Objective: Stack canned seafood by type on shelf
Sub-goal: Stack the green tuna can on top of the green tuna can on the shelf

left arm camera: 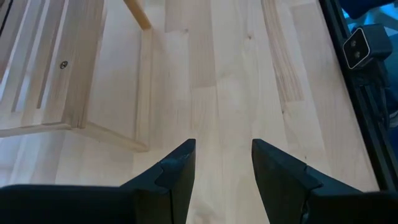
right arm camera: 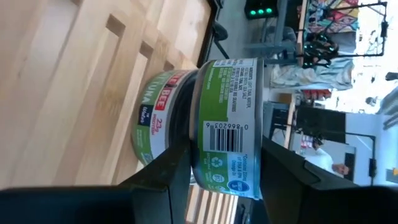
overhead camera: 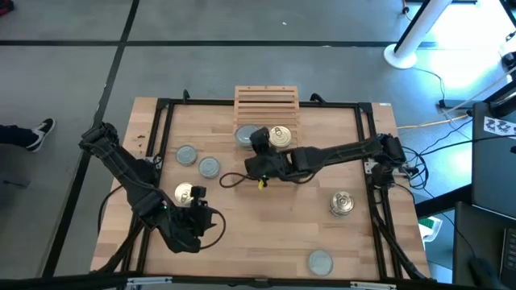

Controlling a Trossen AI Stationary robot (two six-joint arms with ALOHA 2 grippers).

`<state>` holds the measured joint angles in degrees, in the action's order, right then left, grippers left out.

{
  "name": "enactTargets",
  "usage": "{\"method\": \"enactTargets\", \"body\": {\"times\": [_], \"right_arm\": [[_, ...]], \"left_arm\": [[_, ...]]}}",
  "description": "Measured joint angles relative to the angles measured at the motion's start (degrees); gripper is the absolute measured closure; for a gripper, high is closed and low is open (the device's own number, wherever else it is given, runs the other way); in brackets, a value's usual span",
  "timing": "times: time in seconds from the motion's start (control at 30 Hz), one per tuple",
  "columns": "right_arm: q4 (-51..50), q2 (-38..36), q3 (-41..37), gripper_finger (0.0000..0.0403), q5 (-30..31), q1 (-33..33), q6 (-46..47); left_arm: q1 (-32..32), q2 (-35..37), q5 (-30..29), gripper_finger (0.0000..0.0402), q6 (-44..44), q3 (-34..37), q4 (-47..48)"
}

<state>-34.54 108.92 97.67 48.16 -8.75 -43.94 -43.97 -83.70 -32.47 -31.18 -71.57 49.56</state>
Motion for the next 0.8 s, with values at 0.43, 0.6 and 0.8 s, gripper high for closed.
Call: {"method": "enactTargets", "body": {"times": [0.43, 0.6, 0.8], "right_arm": [[-0.48, -0.02, 0.0, 0.0249, -1.67, 1.76, 0.09], [-0.93, -0.02, 0.0, 0.0249, -1.97, 2.56, 0.07], [-1.01, -0.07, 0.0, 0.0249, -3.04, 3.13, 0.09]], "left_arm": [[0.0, -0.02, 0.0, 0.0249, -0.15, 0.0, -0.02], [0.0, -0.02, 0.0, 0.0249, -0.24, 0.0, -0.02], [0.0, -0.02, 0.0, 0.0249, -0.28, 0.0, -0.02]]}}
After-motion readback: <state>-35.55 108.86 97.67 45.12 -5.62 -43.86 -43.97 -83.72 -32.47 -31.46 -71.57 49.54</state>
